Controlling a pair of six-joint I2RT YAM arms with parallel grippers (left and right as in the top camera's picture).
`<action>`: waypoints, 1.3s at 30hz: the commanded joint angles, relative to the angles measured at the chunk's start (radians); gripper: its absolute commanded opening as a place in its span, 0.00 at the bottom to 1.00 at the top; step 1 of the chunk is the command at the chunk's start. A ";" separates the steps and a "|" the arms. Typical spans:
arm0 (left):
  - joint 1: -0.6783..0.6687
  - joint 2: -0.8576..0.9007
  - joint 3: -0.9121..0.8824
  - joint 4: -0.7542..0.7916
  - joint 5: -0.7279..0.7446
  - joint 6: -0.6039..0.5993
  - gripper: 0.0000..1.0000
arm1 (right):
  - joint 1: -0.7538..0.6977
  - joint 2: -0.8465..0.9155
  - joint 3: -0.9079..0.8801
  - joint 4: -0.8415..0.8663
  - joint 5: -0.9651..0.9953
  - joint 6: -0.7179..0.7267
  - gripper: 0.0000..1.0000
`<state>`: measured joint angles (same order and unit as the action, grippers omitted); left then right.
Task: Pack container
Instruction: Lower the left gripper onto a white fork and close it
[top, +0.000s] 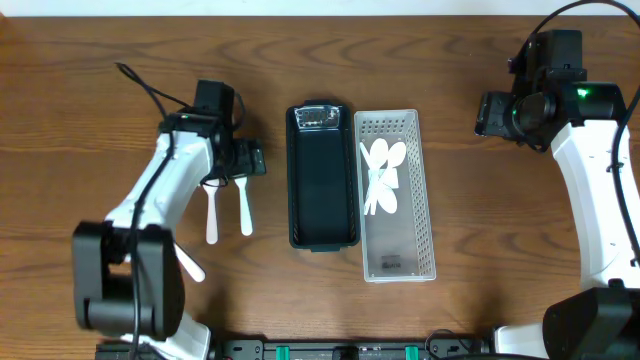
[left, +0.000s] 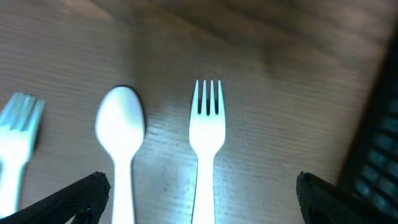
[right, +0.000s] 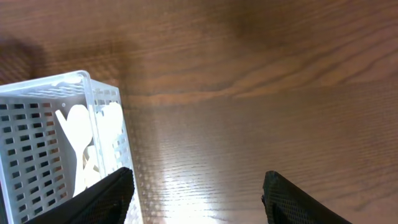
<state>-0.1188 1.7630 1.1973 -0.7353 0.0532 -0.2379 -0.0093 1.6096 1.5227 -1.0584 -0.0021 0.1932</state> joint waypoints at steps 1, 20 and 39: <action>-0.001 0.050 0.001 0.017 0.020 -0.012 0.98 | -0.003 0.000 -0.006 -0.005 -0.006 -0.016 0.70; 0.000 0.192 0.001 0.112 0.078 -0.011 0.98 | -0.003 0.000 -0.006 -0.029 -0.006 -0.015 0.70; 0.000 0.196 0.000 0.082 -0.021 -0.011 0.84 | -0.003 0.000 -0.006 -0.042 -0.006 -0.015 0.72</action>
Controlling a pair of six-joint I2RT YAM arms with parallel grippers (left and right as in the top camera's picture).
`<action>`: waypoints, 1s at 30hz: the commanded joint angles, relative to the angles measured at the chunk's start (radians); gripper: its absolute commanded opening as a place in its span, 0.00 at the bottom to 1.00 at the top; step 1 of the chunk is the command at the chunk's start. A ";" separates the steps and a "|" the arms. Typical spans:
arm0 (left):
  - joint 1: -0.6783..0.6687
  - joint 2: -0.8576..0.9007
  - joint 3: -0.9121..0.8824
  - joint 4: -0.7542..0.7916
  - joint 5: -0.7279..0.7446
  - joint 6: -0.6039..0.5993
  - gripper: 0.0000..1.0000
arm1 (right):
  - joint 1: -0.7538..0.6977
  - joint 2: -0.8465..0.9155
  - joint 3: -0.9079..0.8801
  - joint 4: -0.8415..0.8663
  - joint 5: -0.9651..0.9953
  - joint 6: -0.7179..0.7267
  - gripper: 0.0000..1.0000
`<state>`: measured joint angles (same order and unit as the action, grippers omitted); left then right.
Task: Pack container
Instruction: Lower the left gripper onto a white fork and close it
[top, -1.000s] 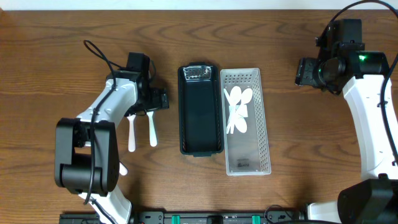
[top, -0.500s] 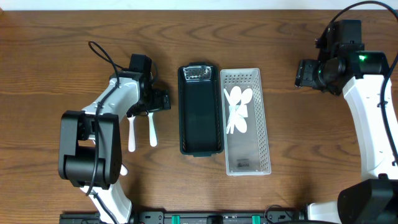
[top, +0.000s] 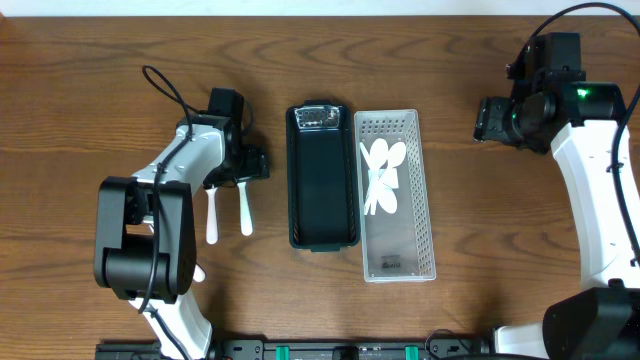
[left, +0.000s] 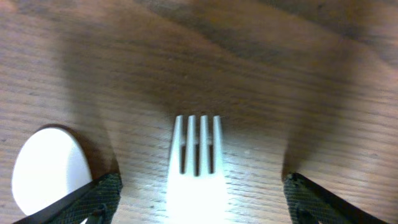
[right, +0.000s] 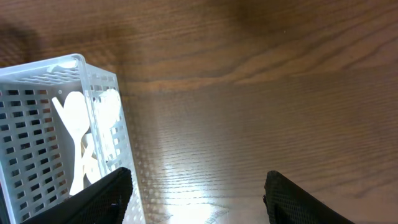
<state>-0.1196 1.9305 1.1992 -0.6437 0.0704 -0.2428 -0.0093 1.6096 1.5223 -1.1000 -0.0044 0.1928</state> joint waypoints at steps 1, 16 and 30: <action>0.000 0.029 -0.002 -0.010 -0.037 -0.006 0.83 | -0.003 0.000 -0.006 0.000 -0.004 -0.015 0.71; 0.000 0.029 -0.002 -0.009 -0.037 -0.006 0.36 | -0.003 0.000 -0.006 -0.001 -0.004 -0.015 0.72; 0.000 -0.048 0.040 -0.069 -0.037 -0.006 0.06 | -0.003 0.000 -0.006 0.000 -0.003 -0.015 0.72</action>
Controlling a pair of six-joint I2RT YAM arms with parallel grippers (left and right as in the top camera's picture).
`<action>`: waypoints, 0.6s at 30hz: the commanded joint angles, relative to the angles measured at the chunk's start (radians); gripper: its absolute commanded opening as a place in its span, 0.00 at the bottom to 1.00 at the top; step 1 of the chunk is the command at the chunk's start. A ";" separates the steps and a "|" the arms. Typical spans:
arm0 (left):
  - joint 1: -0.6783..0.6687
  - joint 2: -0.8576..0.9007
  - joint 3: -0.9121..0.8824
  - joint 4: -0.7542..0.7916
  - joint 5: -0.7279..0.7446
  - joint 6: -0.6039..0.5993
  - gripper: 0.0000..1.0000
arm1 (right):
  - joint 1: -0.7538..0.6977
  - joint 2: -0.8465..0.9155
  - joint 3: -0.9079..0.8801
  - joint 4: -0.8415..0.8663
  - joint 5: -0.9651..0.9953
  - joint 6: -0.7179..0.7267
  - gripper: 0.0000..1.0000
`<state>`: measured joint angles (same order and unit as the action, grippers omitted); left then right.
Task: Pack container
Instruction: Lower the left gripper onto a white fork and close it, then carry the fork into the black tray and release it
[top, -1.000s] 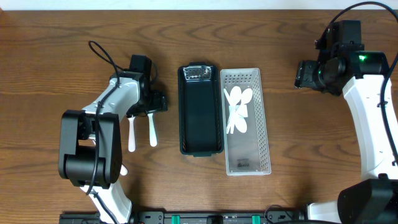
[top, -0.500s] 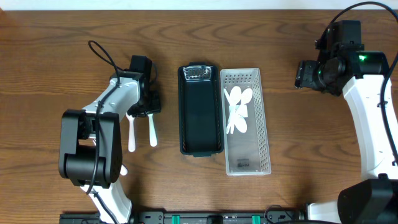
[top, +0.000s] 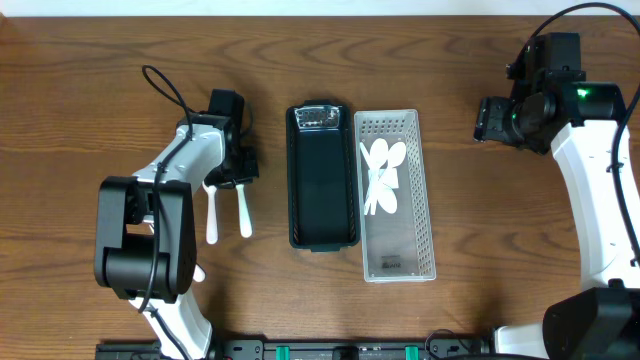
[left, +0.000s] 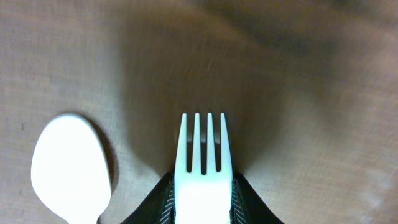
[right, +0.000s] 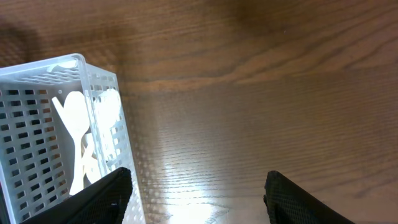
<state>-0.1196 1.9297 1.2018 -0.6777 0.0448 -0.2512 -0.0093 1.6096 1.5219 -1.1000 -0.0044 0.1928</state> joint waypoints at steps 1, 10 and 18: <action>-0.002 -0.068 0.057 -0.061 -0.011 0.002 0.06 | -0.003 0.000 -0.006 0.000 -0.003 -0.015 0.72; -0.156 -0.312 0.287 -0.190 -0.011 0.002 0.06 | -0.003 0.000 -0.006 0.003 -0.003 -0.015 0.72; -0.326 -0.284 0.294 -0.121 -0.012 -0.132 0.06 | -0.003 0.000 -0.006 0.004 -0.003 -0.015 0.72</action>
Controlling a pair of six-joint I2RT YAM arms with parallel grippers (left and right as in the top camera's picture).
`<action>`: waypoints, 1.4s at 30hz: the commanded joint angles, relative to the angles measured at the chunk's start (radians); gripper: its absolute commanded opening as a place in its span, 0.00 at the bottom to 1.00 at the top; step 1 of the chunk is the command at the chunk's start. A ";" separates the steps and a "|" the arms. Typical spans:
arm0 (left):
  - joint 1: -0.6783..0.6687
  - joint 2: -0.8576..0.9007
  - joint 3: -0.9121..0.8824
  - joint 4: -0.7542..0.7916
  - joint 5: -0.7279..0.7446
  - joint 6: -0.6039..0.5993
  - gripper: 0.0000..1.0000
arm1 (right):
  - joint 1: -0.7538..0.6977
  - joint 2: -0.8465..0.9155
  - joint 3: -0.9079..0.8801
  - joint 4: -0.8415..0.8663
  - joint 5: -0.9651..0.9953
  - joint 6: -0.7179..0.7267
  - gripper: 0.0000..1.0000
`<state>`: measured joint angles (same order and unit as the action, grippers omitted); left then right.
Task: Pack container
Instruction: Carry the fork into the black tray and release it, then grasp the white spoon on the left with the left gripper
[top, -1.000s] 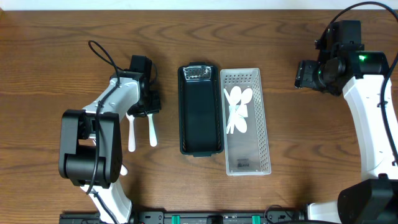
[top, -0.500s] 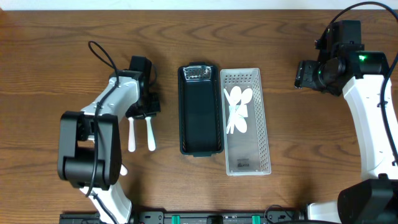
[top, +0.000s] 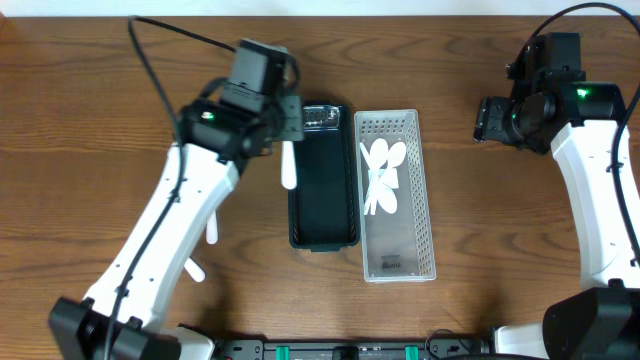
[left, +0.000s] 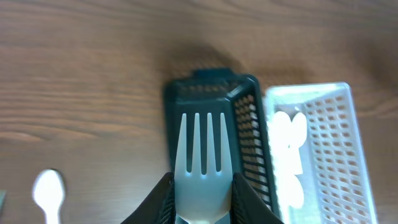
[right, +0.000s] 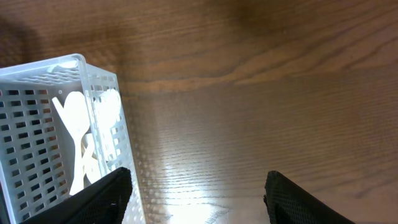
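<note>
My left gripper (top: 287, 138) is shut on a white plastic fork (top: 288, 165), held above the left rim of the black container (top: 325, 215). The left wrist view shows the fork (left: 200, 146) pinched between the jaws of the left gripper (left: 200, 190), tines pointing at the black container (left: 249, 124). The white perforated basket (top: 400, 250) beside it holds several white spoons (top: 380, 175). My right gripper (right: 198, 199) stands open and empty over bare wood, right of the basket (right: 37, 143).
A white spoon (top: 212, 230) lies on the table left of the containers, partly under my left arm, also seen small in the wrist view as the spoon (left: 48, 190). Another white utensil (top: 191, 268) pokes out lower down. Cables trail at the upper left.
My left gripper, shut on the fork lying on the table beside the spoon, has lifted it and moved right; the fork now hangs over the black container's left edge. The right arm is unchanged.
My left gripper stood open above the spoon and fork on the table. Then it was lower, straddling the fork's head. Then it was shut on the fork, and now the fork is off the table by the black container. The right gripper stayed open throughout.
</note>
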<state>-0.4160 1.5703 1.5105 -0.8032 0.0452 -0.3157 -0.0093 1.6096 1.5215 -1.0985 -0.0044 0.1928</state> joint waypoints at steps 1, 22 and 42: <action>-0.040 0.098 -0.014 0.009 -0.012 -0.068 0.06 | -0.003 0.000 -0.005 0.002 -0.003 -0.015 0.72; -0.076 0.207 0.022 0.015 -0.022 -0.003 0.99 | -0.003 0.000 -0.005 0.003 0.001 -0.024 0.75; 0.407 0.131 -0.174 -0.108 -0.065 0.019 0.98 | -0.003 0.000 -0.005 0.006 0.004 -0.034 0.75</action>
<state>-0.0208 1.6512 1.3838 -0.9302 -0.0509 -0.3363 -0.0093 1.6096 1.5211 -1.0920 -0.0040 0.1741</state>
